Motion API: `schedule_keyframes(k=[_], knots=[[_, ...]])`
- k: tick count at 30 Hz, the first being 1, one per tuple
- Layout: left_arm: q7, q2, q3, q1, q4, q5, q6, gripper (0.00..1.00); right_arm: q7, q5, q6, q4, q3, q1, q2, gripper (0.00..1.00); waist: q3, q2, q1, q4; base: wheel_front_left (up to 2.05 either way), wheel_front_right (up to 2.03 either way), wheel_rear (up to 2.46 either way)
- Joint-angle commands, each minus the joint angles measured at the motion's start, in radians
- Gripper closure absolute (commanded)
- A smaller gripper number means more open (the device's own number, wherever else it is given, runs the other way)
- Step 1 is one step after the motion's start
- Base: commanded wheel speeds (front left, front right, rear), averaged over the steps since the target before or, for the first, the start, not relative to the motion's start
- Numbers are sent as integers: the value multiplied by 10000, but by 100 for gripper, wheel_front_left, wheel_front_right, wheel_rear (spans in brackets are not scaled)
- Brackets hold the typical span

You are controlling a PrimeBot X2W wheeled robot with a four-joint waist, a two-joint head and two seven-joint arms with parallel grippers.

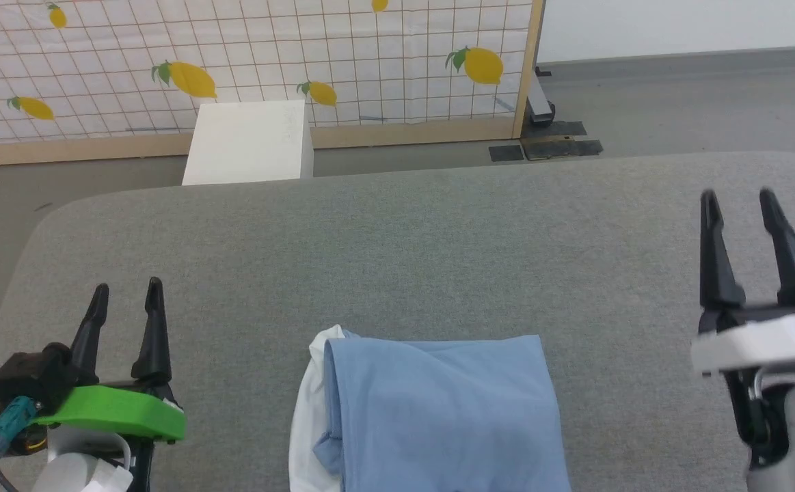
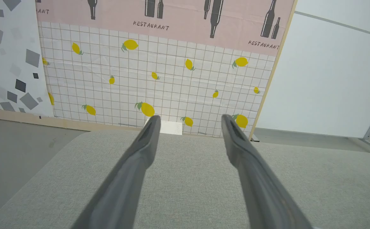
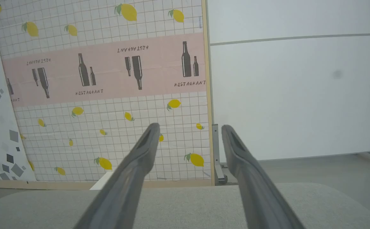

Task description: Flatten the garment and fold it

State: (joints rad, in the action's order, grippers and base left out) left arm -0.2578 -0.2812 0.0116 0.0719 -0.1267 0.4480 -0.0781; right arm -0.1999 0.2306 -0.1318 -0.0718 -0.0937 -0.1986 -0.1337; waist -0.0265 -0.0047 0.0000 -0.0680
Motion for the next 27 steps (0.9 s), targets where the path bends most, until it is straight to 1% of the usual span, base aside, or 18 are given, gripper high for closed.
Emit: schedule_keyframes(k=[1,7,14,27], knots=[[-34,48,28,-74,-58,-183,60,0,-79,-119,11,38,-68,329,102,0,4,47,0,40,0,0,0],[20,83,141,-23,-360,-247,180,0,10,-343,11,-37,-196,1296,290,0,-31,47,0,141,0,0,0],[66,-52,293,-72,-615,-613,423,0,183,-586,11,-204,-126,2023,352,0,-66,47,0,173,0,0,0],[87,-114,489,-107,-1002,-599,371,0,441,-669,11,-421,59,2340,418,0,23,47,0,144,0,0,0]])
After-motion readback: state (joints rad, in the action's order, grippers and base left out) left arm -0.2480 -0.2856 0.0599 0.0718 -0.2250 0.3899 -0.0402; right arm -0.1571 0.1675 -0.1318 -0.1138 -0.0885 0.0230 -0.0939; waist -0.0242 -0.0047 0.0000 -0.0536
